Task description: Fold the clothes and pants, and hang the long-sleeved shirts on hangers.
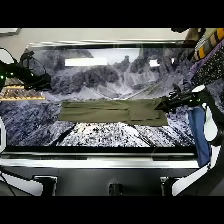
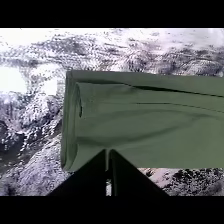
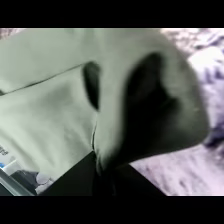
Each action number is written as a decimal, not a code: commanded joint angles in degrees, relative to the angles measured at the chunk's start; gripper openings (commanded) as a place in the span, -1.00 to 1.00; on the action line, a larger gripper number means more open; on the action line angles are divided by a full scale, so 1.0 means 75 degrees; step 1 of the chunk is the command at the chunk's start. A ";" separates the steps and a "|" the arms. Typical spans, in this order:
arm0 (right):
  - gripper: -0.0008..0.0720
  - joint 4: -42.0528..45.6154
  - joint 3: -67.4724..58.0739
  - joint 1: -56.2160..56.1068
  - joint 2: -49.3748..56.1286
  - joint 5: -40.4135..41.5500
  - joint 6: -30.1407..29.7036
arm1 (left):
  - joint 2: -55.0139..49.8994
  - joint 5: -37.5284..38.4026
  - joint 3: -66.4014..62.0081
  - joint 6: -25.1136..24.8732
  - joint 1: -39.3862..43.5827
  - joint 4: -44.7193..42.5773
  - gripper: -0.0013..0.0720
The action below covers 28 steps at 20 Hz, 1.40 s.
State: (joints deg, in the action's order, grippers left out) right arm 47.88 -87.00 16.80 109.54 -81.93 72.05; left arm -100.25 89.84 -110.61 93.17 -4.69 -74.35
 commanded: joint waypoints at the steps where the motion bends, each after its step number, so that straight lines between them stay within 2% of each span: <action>1: -0.90 0.0411 -0.0009 -0.0070 -0.0688 -0.0268 0.0723 | -0.0140 -0.0449 0.0446 -0.0015 0.0207 0.0860 -0.93; 6: -0.90 0.1338 -0.0009 -0.0070 -0.2194 -0.0854 0.1679 | -0.0979 -0.1891 0.1682 -0.0017 0.1868 0.2955 -0.93; 9: -0.90 0.1839 -0.0050 -0.0067 -0.2961 -0.1075 0.2060 | -0.1743 -0.2827 0.1687 -0.0017 0.3168 0.4095 -0.93; 13: -0.90 0.1920 -0.0431 -0.0067 -0.3713 -0.1370 0.2413 | -0.2355 -0.3858 0.1568 -0.0015 0.4406 0.5339 -0.93; 15: -0.90 0.1926 -0.0898 -0.0070 -0.3876 -0.1495 0.2582 | -0.2626 -0.4121 0.1306 -0.0003 0.4835 0.5607 -0.93; 19: -0.90 0.1906 -0.1673 -0.0070 -0.3891 -0.1693 0.2812 | -0.3281 -0.4424 0.0463 0.0697 0.5485 0.5727 -0.93; 23: -0.90 0.1851 -0.1725 -0.0076 -0.3891 -0.1693 0.2865 | -0.3958 -0.5024 -0.0562 0.1201 0.6065 0.6353 -0.94; 26: -0.90 0.1679 -0.1731 -0.0076 -0.3891 -0.1693 0.2862 | -0.4261 -0.5307 -0.0866 0.1716 0.6373 0.6376 -0.94; 28: -0.90 0.1620 -0.1731 -0.0076 -0.3891 -0.1676 0.2853 | -0.4281 -0.5167 -0.0866 0.1693 0.6376 0.6371 -0.94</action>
State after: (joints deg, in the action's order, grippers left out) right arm 61.01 -99.77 16.29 80.40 -94.52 93.30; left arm -131.00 52.05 -115.55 103.92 41.87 -27.62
